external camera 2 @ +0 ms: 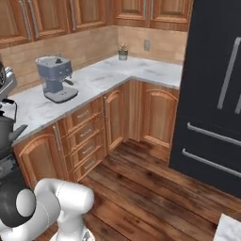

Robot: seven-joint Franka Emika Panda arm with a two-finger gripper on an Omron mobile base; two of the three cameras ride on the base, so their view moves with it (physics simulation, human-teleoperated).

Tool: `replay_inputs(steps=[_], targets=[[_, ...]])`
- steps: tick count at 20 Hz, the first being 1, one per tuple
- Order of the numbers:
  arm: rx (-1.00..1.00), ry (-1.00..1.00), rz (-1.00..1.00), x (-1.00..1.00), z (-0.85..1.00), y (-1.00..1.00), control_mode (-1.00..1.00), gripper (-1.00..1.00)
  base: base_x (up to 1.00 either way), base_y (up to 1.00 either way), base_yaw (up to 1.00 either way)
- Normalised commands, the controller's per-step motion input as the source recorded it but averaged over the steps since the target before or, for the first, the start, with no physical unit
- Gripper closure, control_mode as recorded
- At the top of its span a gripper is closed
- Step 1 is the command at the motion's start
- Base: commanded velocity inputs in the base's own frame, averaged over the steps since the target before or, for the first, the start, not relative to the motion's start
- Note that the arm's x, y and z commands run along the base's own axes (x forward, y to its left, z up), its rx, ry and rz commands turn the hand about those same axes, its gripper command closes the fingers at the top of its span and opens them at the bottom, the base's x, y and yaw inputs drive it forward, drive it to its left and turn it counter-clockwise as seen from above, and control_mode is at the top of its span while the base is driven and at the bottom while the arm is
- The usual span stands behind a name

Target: The kettle is done boiling. Turn off the stove, then wait for 300 timesteps before moving the kettle to the dining table.

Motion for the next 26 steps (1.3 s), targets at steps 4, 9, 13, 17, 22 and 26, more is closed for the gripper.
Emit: replay_inputs(steps=[4,9,13,17,22,26], targets=[[0.0,0.0,0.0,0.0,0.0,0.0,1.0,1.0,-0.1,0.01,-0.68],[0.0,0.0,0.0,0.0,0.0,0.0,1.0,1.0,0.0,0.01,-0.73],[0.0,0.0,0.0,0.0,0.0,0.0,1.0,1.0,0.0,0.0,-0.75],[0.0,0.0,0.0,0.0,0.0,0.0,1.0,1.0,0.0,0.01,-0.74],[0.0,0.0,0.0,0.0,0.0,0.0,1.0,1.0,0.11,0.11,-0.72],[0.0,0.0,0.0,0.0,0.0,0.0,1.0,1.0,0.19,0.21,-0.68]])
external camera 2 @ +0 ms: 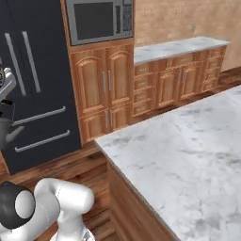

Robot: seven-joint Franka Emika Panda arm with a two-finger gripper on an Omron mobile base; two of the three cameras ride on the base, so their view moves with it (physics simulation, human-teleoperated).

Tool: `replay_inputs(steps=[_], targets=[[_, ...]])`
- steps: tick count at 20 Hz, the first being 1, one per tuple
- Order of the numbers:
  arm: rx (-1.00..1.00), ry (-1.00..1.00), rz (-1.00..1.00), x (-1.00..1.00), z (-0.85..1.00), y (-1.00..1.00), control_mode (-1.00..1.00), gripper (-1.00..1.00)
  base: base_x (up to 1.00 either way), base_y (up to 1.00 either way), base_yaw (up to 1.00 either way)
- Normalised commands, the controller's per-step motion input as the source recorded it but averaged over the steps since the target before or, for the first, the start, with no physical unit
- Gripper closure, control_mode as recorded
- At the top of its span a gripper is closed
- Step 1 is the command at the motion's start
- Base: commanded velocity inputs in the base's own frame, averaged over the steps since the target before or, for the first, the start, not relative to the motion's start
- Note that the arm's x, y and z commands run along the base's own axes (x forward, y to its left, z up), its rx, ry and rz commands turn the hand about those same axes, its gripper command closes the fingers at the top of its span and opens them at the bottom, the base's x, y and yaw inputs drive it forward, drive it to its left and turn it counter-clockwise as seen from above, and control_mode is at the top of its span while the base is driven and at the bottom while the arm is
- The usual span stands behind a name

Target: The kettle is done boiling. Turn off the stove, then wait for 300 timesteps before moving the kettle to the dining table.

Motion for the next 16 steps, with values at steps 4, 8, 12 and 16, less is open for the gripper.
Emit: replay_inputs(steps=[4,8,12,16], targets=[[0.0,0.0,0.0,0.0,0.0,0.0,1.0,1.0,0.19,0.32,-0.64],[0.0,0.0,0.0,0.0,0.0,0.0,1.0,1.0,-0.05,0.2,-0.6],[0.0,0.0,0.0,0.0,0.0,0.0,1.0,1.0,-0.08,0.17,-0.62],[0.0,0.0,0.0,0.0,0.0,0.0,1.0,1.0,0.12,0.33,-0.63]])
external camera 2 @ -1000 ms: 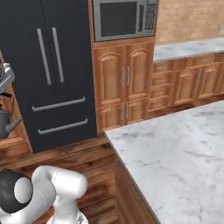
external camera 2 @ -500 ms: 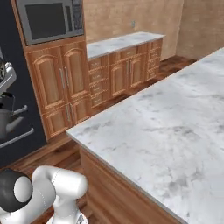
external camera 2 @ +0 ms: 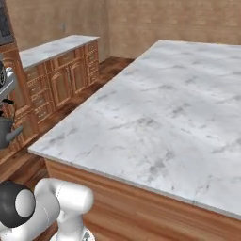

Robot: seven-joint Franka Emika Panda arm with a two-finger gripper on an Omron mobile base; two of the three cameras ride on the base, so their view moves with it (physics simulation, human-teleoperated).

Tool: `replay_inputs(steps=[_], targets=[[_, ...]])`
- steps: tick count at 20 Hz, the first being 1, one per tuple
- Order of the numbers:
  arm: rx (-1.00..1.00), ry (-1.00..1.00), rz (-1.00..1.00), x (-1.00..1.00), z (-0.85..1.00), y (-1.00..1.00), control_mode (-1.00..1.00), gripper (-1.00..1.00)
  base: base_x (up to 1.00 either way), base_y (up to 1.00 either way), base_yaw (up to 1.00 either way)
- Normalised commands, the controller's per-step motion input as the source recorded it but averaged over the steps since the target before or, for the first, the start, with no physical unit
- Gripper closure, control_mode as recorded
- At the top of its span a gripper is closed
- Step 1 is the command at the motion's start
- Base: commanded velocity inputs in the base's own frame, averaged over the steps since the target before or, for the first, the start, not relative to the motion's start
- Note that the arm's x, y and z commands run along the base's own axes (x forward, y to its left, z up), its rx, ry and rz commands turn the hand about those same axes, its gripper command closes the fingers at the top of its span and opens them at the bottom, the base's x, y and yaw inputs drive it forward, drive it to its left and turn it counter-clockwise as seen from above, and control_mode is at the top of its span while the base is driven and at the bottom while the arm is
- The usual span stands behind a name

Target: The kettle is done boiling. Turn off the stove, then wait for 300 timesteps before moving the kettle to the dining table.

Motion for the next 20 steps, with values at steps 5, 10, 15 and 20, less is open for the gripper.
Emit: replay_inputs(steps=[5,10,15,20], targets=[[0.0,0.0,0.0,0.0,0.0,0.0,1.0,1.0,0.19,0.57,-0.54],[0.0,0.0,0.0,0.0,0.0,0.0,1.0,1.0,0.18,0.98,-0.31],[0.0,0.0,0.0,0.0,0.0,0.0,1.0,1.0,0.17,1.0,-0.24],[0.0,0.0,0.0,0.0,0.0,0.0,1.0,1.0,0.3,0.79,-0.45]])
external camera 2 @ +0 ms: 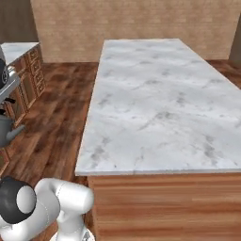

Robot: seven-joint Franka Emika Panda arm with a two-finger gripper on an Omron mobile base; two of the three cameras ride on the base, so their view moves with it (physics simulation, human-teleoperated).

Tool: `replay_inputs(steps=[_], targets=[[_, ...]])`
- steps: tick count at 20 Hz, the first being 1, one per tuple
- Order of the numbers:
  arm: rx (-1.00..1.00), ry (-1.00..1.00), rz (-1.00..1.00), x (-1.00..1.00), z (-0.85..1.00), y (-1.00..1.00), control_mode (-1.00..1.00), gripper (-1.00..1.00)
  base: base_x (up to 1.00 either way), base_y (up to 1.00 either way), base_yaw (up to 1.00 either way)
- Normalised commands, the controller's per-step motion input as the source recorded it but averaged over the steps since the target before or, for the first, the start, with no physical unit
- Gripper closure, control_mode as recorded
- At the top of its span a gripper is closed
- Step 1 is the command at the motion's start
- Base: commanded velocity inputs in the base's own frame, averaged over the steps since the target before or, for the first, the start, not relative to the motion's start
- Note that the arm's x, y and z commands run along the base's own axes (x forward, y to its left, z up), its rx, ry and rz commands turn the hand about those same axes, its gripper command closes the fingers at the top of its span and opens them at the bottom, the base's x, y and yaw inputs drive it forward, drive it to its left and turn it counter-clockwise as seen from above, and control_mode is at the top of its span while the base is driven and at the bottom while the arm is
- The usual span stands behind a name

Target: The kettle is done boiling. Turn off the stove, then wait for 300 timesteps before moving the kettle to the dining table.

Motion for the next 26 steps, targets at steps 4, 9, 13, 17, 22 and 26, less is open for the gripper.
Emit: replay_inputs(steps=[4,9,13,17,22,26], targets=[[0.0,0.0,0.0,0.0,0.0,0.0,1.0,1.0,0.35,0.53,-0.57],[0.0,0.0,0.0,0.0,0.0,0.0,1.0,1.0,0.29,0.53,-0.57],[0.0,0.0,0.0,0.0,0.0,0.0,1.0,1.0,-0.09,0.79,-0.43],[0.0,0.0,0.0,0.0,0.0,0.0,1.0,1.0,-0.2,0.89,-0.37],[0.0,0.0,0.0,0.0,0.0,0.0,1.0,1.0,-0.03,0.96,-0.36],[0.0,0.0,0.0,0.0,0.0,0.0,1.0,1.0,0.05,1.0,-0.32]])
